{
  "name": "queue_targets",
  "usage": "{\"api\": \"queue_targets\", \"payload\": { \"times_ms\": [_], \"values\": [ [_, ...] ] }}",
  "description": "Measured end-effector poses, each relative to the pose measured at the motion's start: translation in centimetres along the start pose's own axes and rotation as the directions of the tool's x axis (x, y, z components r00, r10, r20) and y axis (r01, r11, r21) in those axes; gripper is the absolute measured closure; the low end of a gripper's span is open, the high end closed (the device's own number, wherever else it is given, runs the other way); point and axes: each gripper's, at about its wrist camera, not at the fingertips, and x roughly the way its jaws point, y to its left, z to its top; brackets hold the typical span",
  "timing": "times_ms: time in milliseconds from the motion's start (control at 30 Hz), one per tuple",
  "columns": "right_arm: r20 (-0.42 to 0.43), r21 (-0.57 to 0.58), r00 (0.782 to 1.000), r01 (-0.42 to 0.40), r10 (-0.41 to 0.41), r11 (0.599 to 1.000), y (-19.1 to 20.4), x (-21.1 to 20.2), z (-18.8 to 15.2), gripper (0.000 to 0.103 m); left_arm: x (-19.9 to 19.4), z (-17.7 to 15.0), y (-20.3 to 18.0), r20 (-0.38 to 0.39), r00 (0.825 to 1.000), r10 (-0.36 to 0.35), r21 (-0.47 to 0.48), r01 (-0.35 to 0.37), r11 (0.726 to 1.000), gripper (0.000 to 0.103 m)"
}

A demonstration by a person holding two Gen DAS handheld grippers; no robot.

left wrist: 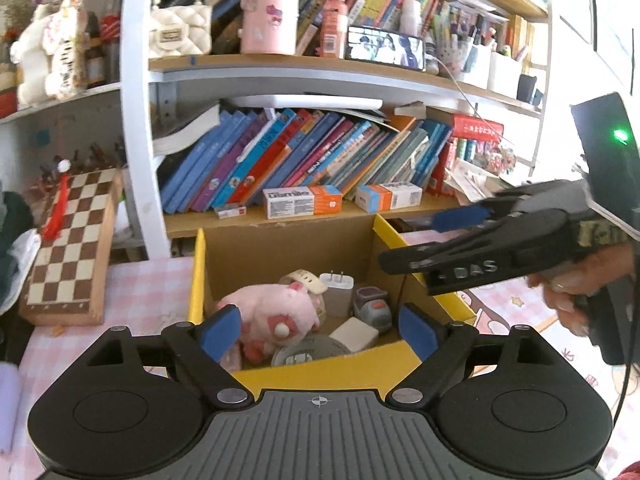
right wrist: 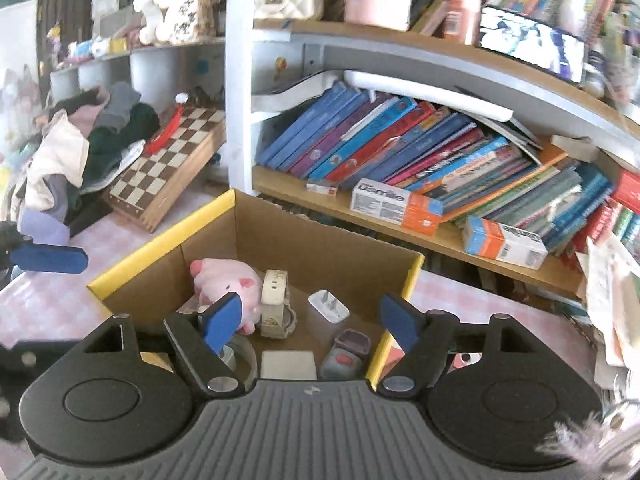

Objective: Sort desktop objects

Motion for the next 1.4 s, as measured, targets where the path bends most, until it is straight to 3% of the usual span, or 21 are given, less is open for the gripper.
{"api": "queue_targets", "payload": {
  "times_ms": [233,433,667,800,1100,1400],
  "values": [
    [-0.034,0.086,0.998,0.061,-0.059,0.994,1.2,-3.2,-4.7,0.025,-2.3,-2.1,-0.5,-0.003,0.999,0.034,-0.013,-0.034,0.999,0.014],
    [-0.087,0.091,0.993,0.087,-0.079,0.992,4.1,-6.0,-8.6,0.025,-4.4,-4.9,-0.7,-0.068,0.995,0.077,0.003,-0.077,0.997,0.014],
    [-0.069,0.125,0.989,0.137,-0.129,0.983,7.7,-10.4,-12.0,0.02,-8.1,-8.3,-1.8,-0.102,0.992,0.077,0.006,-0.077,0.997,0.014],
    [-0.076,0.128,0.986,0.154,-0.145,0.98,9.9,-12.4,-14.1,0.017,-10.2,-9.9,-2.8,-0.098,0.991,0.096,0.034,-0.093,0.995,0.006],
    [-0.089,0.065,0.979,0.191,-0.185,0.979,14.4,-15.1,-17.2,0.005,-13.1,-12.9,-3.2,-0.105,0.991,0.079,-0.002,-0.08,0.997,0.004],
    [-0.15,0.094,0.971,0.203,-0.188,0.975,15.4,-15.6,-19.1,0.003,-13.6,-15.0,-3.6,-0.168,0.983,0.067,0.009,-0.066,0.998,0.004]
  ]
}}
